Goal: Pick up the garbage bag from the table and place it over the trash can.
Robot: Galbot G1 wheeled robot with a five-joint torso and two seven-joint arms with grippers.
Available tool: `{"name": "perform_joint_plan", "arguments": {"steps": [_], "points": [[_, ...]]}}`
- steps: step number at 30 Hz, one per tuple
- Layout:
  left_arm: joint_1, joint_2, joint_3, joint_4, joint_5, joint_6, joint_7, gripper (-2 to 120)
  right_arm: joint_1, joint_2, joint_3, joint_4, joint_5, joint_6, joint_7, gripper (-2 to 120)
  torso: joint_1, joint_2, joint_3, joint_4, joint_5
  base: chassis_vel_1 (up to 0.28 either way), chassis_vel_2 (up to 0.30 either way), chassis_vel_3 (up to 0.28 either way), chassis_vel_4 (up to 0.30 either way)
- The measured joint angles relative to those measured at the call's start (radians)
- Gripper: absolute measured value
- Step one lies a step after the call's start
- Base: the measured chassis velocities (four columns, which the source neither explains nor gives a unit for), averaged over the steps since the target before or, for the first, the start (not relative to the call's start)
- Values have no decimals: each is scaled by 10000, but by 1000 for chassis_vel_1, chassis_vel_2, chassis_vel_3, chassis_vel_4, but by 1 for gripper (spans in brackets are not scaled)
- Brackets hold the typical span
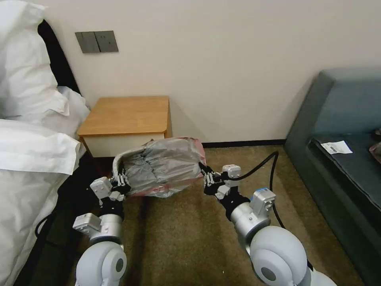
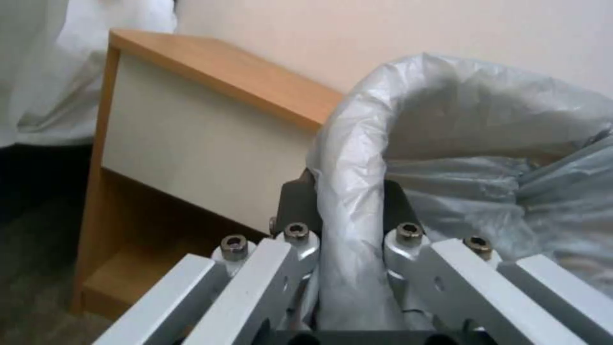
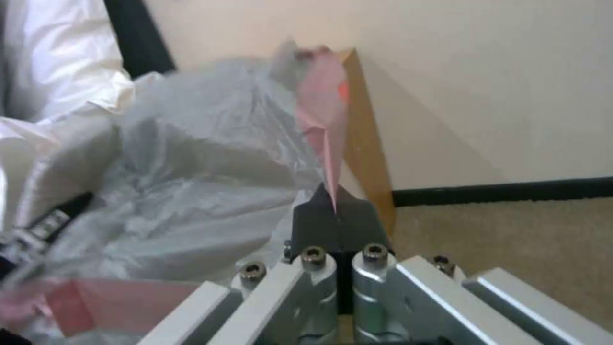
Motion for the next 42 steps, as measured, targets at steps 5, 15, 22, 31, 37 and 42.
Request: {"name": "perform_joint_plan", "arguments": {"steps": [5, 15, 22, 31, 37, 42], "points": [[18, 38, -2, -336, -709, 249, -193, 8, -109, -14, 151, -140, -221, 101, -86, 0, 0, 0, 0, 1, 0, 0, 0, 0, 0], [209, 52, 69, -1064, -2252, 888, -859, 8, -150, 61, 318, -580, -613, 386, -305, 0, 0, 0, 0, 1, 1, 0, 0, 0, 0], [533, 57, 143, -1644, -3156, 1175, -1062, 8, 15, 151, 351, -1113, -945, 693, -472, 0, 0, 0, 0, 1, 1, 0, 0, 0, 0], [744, 38, 253, -2054, -3706, 1314, -1187, 8, 116, 259, 341, -1766, -1384, 968, -553, 0, 0, 0, 0, 1, 0, 0, 0, 0, 0], [875, 18, 314, -2329, -4188, 1408, -1270, 8, 249, 303, 337, -2222, -1669, 1177, -577, 0, 0, 0, 0, 1, 0, 0, 0, 0, 0], [939, -1, 329, -2502, -4380, 1442, -1292, 9, 376, 340, 337, -2601, -1862, 1285, -586, 0, 0, 0, 0, 2, 0, 0, 0, 0, 0]]}}
